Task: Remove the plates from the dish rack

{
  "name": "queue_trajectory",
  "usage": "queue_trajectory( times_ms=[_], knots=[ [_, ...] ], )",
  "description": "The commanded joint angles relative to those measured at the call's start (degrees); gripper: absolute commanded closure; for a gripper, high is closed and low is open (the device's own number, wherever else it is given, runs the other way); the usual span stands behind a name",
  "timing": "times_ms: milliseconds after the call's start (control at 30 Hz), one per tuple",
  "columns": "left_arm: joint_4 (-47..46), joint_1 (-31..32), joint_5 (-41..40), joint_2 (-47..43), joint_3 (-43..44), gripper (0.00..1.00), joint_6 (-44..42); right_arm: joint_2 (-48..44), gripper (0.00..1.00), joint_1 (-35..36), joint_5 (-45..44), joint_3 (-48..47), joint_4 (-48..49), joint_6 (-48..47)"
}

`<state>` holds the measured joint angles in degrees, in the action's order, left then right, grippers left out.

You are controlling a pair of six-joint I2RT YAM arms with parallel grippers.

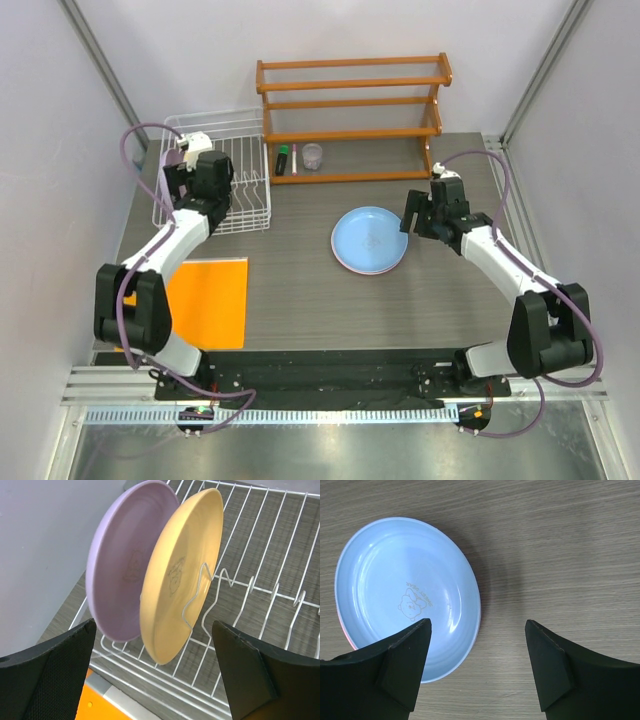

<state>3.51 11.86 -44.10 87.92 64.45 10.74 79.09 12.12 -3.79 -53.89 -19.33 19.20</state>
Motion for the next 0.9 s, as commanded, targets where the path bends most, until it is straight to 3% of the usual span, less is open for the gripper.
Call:
queue_trajectory(
  times_ms=[0,100,267,300,700,767,867],
  knots=[
    [-5.4,-0.9,-3.1,3.0,4.2,0.04,-2.3,1.8,0.19,-0.1,-0.2,-2.4,0.9,-1.4],
    [-5.9,-1.2,-5.7,6.4,6.3,0.08,-3.5,2.7,0.19,-0.1,-0.6,-2.6,1.0,-1.4],
    [-5.7,-1.4,-8.3,10.3,9.5,0.22,-4.9,4.5,0.18,-0.1,-0.5,-3.1,1.2,-1.5],
    [-6.1,-1.5,-8.9,10.5,9.4,0.28,-4.9,4.7,0.18,-0.1,-0.2,-3.2,1.3,-1.5],
    [-5.2,-1.5,-9.0,11.1,7.6,0.54,-4.1,5.3,0.19,-0.1,1.5,-3.2,1.5,-1.8],
    [-4.7,-1.5,-9.0,11.5,8.1,0.54,-3.3,5.3,0.18,-0.1,1.8,-3.0,1.5,-1.9],
    [-4.1,-1.5,-8.2,11.9,8.2,0.64,-2.9,5.3,0.18,-0.1,1.9,-2.8,1.4,-2.1]
  ],
)
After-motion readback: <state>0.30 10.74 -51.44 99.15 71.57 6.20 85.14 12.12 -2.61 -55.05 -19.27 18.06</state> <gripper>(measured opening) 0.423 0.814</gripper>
